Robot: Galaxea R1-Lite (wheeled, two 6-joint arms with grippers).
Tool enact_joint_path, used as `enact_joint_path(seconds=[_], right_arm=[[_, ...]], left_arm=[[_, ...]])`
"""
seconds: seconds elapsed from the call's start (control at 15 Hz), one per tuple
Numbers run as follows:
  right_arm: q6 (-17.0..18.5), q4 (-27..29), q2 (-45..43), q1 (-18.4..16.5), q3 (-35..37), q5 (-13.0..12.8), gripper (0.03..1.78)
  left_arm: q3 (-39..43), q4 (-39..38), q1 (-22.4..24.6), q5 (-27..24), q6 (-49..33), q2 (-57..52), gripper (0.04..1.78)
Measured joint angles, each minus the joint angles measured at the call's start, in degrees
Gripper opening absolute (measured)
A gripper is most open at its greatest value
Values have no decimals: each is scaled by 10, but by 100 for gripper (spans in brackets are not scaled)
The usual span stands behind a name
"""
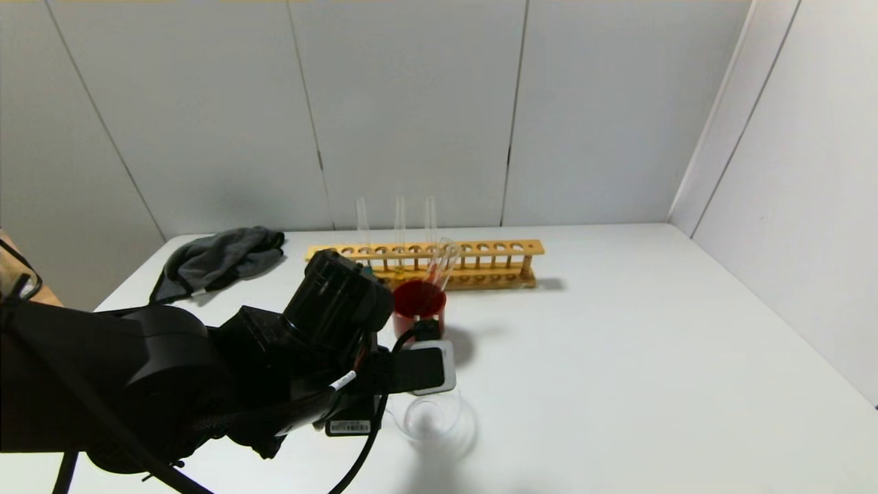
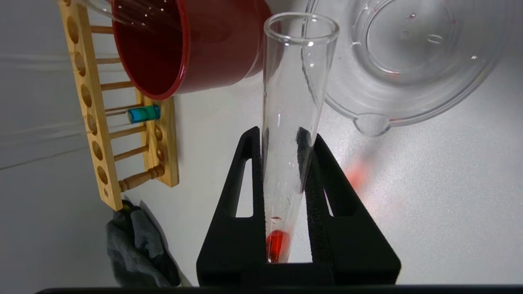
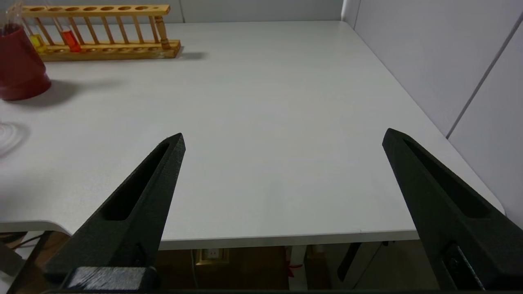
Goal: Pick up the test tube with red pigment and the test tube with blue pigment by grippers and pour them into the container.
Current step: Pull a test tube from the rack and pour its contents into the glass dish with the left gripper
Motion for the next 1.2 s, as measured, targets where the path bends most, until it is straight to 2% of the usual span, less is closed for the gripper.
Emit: enact_joint_path(seconds=[0.2,0.93,1.2], right_arm=[[0,0,0,0,0,0,170],[0,0,0,0,0,0,170],[0,0,0,0,0,0,170]], left_arm=[[-7,9,-7,25,7,8,33],[-26,64,-21,53,37,16,33],[-29,77,-28,82,44,19,33]])
